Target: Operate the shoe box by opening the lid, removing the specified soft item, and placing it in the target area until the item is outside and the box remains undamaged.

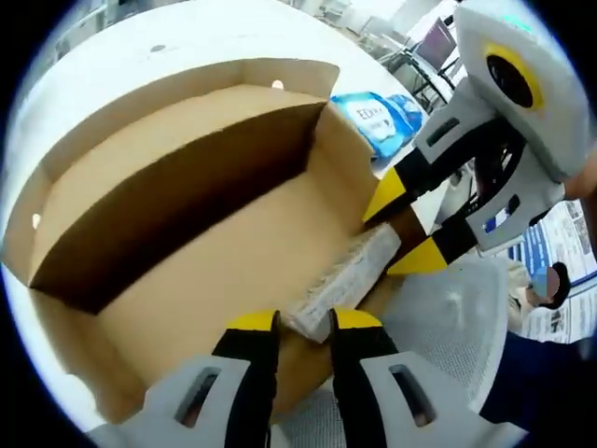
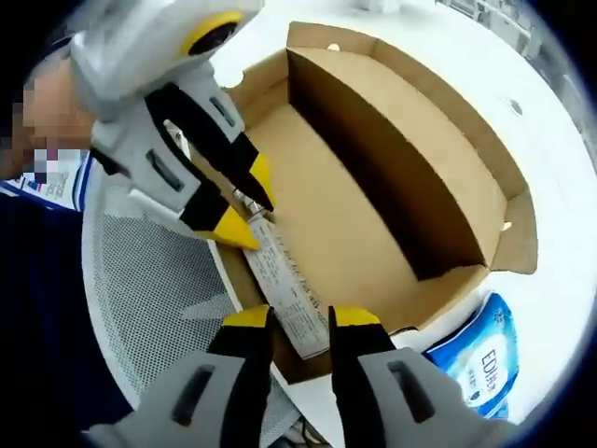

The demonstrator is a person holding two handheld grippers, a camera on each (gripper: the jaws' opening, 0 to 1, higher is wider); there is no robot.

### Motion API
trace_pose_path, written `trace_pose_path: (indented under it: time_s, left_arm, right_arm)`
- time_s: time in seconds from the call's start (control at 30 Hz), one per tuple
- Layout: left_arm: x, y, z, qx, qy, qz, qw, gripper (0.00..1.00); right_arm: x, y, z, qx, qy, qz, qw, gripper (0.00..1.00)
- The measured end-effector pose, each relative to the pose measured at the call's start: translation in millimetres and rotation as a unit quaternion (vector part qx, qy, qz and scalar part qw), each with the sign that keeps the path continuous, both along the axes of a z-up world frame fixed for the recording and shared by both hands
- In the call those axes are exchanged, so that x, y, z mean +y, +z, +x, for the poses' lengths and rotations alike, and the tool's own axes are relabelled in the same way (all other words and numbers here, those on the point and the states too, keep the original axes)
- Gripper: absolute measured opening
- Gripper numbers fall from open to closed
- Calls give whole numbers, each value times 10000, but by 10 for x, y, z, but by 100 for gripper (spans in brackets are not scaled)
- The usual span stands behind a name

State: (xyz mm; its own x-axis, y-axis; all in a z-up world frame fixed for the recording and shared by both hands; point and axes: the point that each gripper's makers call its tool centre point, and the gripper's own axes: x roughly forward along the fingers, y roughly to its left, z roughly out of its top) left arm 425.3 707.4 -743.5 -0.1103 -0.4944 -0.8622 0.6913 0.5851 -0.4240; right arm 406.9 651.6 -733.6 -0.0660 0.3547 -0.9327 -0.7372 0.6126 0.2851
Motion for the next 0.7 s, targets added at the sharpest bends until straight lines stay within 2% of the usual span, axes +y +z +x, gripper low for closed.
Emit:
trace_pose_path:
  time_s: [0.13, 0.23, 0.57, 0.63, 0.7]
  left_arm:
    - [-15, 11, 88, -40, 177, -70, 9998, 19]
    - [-19, 8, 80, -31, 170, -66, 9998, 19]
    - [-30, 14, 109, -52, 194, -105, 9997, 19]
    - [-23, 16, 97, -79, 103, -126, 9998, 19]
    - [-42, 32, 86, -254, -266, -278, 9989, 21]
  right_arm:
    - [10, -50, -28, 95, 177, 13, 9998, 22]
    - [14, -86, 4, 22, 320, -41, 9995, 20]
    - [10, -224, -6, 66, 712, -146, 9973, 21]
    - [26, -268, -25, 57, 895, -51, 9960, 20]
    - [42, -278, -23, 10, 1084, 90, 9941, 20]
